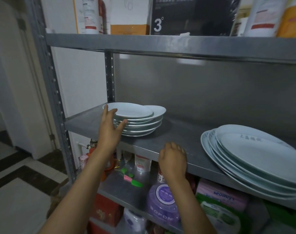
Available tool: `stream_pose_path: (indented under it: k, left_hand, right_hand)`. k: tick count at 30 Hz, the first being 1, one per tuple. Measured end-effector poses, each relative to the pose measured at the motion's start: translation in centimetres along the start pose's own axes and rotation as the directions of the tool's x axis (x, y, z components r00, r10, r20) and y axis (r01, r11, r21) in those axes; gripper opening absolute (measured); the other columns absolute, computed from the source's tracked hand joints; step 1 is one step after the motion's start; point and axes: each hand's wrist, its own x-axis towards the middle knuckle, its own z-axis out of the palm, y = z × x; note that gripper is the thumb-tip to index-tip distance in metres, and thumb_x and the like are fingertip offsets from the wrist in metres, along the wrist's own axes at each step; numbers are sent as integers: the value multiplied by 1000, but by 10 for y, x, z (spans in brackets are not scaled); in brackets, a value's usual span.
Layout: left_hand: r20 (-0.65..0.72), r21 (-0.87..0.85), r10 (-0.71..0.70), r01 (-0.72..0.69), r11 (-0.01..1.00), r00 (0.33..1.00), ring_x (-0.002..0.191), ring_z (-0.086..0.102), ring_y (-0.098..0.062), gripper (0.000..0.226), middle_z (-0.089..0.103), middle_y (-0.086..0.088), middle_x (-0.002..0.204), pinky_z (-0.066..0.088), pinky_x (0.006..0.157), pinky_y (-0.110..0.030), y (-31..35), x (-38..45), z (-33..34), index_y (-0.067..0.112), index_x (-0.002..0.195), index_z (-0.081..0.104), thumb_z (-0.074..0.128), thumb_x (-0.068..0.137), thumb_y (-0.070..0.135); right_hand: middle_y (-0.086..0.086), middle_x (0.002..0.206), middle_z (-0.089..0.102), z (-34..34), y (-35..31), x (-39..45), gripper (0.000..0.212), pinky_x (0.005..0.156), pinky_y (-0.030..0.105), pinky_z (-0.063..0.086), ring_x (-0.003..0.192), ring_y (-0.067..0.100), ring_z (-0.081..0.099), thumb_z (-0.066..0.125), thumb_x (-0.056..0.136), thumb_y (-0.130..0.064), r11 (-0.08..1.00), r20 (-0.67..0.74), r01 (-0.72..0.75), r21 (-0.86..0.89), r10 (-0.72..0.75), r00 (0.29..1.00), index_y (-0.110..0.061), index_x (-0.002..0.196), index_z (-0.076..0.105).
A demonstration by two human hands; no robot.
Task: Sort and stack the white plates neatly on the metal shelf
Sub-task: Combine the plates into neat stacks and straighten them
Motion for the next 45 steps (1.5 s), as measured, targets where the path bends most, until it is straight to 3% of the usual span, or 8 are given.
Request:
stream_pose_path:
  k: [4,9,14,20,25,35,39,45]
  left_hand:
    - [-12,85,73,-72,994,997,149,2,-14,63,3,7,162,16,119,-41,5,-8,2,21,150,29,58,95,31]
    - [-15,228,337,-325,918,941,149,-2,-15,56,11,-1,162,15,120,-48,23,-44,14,12,150,29,48,97,9]
    - [125,124,513,-526,841,849,150,4,-22,66,15,-7,160,17,119,-50,35,-96,44,4,149,27,46,87,-7]
    - [253,-102,655,-653,750,712,149,7,-25,59,21,-14,158,15,119,-48,92,-159,97,-2,148,26,35,90,-1]
    - [231,-282,724,-668,689,650,149,8,-26,53,21,-12,158,18,118,-51,156,-197,138,0,149,25,33,96,0]
    - [116,-500,824,-684,530,554,148,11,-28,52,27,-14,155,12,120,-49,278,-292,201,-3,145,34,36,93,-5]
    - [177,-527,810,-642,557,559,148,13,-25,50,28,-12,156,11,121,-46,311,-323,246,1,146,32,38,97,-3]
    - [346,-486,703,-522,701,621,149,8,-19,46,22,-5,158,10,121,-45,349,-356,318,7,150,26,30,105,12]
  right_hand:
    - [8,67,62,-1,1,-1,29,64,33,51,62,28,60,35,75,-21,1000,5,6,-14,-5,1000,-9,69,61]
    - [5,80,67,0,12,-14,28,78,35,49,77,26,63,39,87,-21,995,-29,95,3,-95,995,-13,79,64]
    - [7,130,61,-7,39,-48,41,110,40,29,126,23,52,37,93,-21,977,-8,213,2,-213,977,-7,124,61]
    - [17,135,55,-51,91,-110,44,112,36,31,131,23,46,33,91,-8,975,-150,133,180,-107,983,5,125,58]
    - [14,137,53,-123,140,-141,47,113,33,31,135,20,42,27,103,-25,979,-275,66,194,-10,961,2,128,55]
    - [13,135,55,-245,244,-177,39,111,32,35,131,21,46,35,101,-20,985,-505,-169,41,166,847,-1,128,55]
    - [12,136,55,-277,300,-183,39,111,36,36,132,19,46,35,100,-21,958,-523,-278,63,269,809,-4,129,54]
    - [4,136,54,-308,385,-175,41,107,42,39,129,14,46,29,102,-32,899,-491,-415,142,428,759,-14,131,52]
